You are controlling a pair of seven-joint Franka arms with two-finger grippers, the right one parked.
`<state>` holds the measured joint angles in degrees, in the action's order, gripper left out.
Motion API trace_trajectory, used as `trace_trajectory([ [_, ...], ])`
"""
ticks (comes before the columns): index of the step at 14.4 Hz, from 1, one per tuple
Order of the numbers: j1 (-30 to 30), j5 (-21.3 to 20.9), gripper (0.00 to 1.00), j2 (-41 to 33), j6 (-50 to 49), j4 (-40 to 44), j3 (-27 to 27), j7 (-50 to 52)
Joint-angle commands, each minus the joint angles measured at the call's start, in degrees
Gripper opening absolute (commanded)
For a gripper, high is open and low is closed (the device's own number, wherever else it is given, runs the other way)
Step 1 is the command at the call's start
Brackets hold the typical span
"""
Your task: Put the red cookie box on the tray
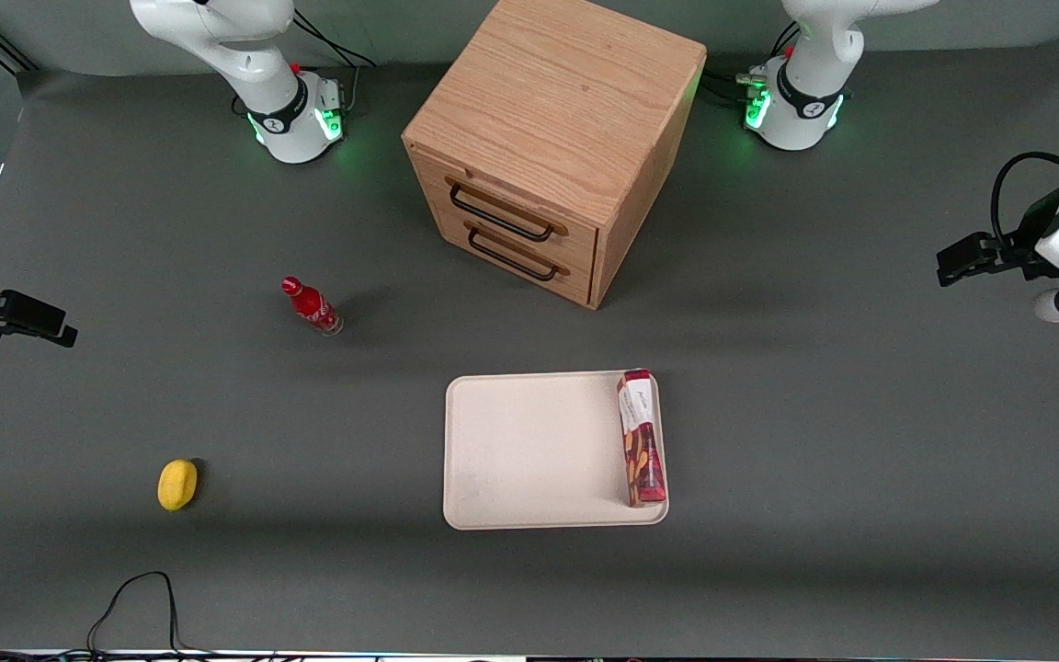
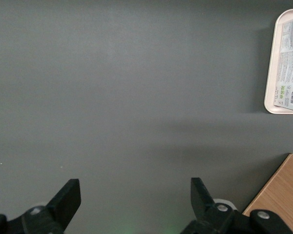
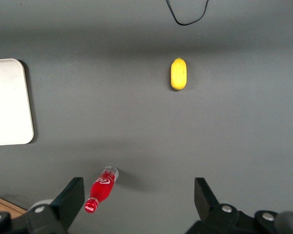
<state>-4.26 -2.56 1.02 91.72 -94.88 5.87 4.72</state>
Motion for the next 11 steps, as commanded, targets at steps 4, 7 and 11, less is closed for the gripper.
trace_trajectory([
  [4, 8.13, 0.98, 1.0, 1.26, -0.13, 3.37, -8.77, -0.59],
  [7, 7.96, 1.85, 1.0, 1.18, -0.31, 3.56, -8.5, -0.06],
  [11, 7.95, 2.91, 1.0, 0.57, -2.68, 3.38, -8.5, -1.11],
])
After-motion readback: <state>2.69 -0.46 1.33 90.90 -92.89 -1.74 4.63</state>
